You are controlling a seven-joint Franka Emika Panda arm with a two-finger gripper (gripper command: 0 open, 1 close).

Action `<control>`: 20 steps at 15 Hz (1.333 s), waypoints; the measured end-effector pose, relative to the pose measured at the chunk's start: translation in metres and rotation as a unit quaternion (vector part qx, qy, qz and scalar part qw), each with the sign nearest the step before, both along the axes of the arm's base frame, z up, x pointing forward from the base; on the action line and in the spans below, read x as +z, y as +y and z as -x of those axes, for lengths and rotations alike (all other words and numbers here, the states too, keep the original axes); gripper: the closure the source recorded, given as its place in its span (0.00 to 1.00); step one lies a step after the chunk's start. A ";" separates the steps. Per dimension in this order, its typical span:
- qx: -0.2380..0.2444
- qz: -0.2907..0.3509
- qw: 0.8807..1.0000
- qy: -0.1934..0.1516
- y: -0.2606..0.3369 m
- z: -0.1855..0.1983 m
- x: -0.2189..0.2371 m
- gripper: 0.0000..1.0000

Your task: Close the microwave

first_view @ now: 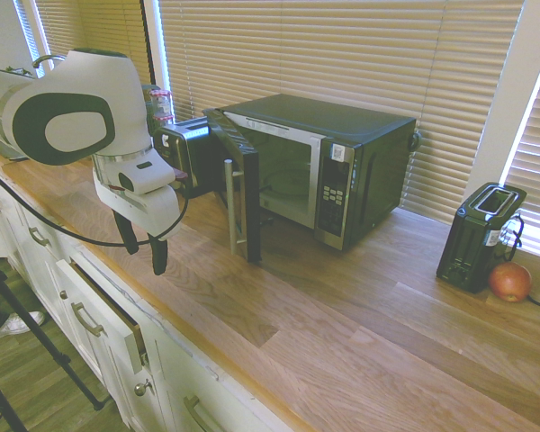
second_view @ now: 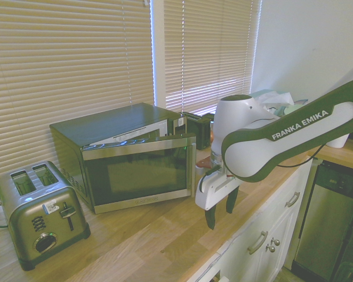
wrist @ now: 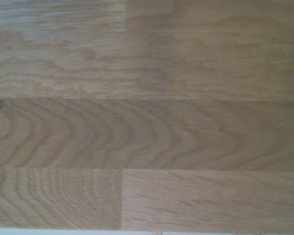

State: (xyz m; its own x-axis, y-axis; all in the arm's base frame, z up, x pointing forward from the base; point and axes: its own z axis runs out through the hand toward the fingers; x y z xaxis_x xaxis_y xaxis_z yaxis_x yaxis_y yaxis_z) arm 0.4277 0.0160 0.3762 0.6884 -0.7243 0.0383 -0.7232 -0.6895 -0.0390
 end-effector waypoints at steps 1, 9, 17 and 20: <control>0.000 0.000 1.000 0.001 0.000 0.000 0.000 0.00; 0.020 0.011 0.999 -0.046 0.020 -0.024 0.041 0.00; 0.022 0.014 0.995 -0.091 0.028 -0.101 0.099 0.00; 0.025 0.021 0.995 -0.099 0.030 -0.122 0.115 0.00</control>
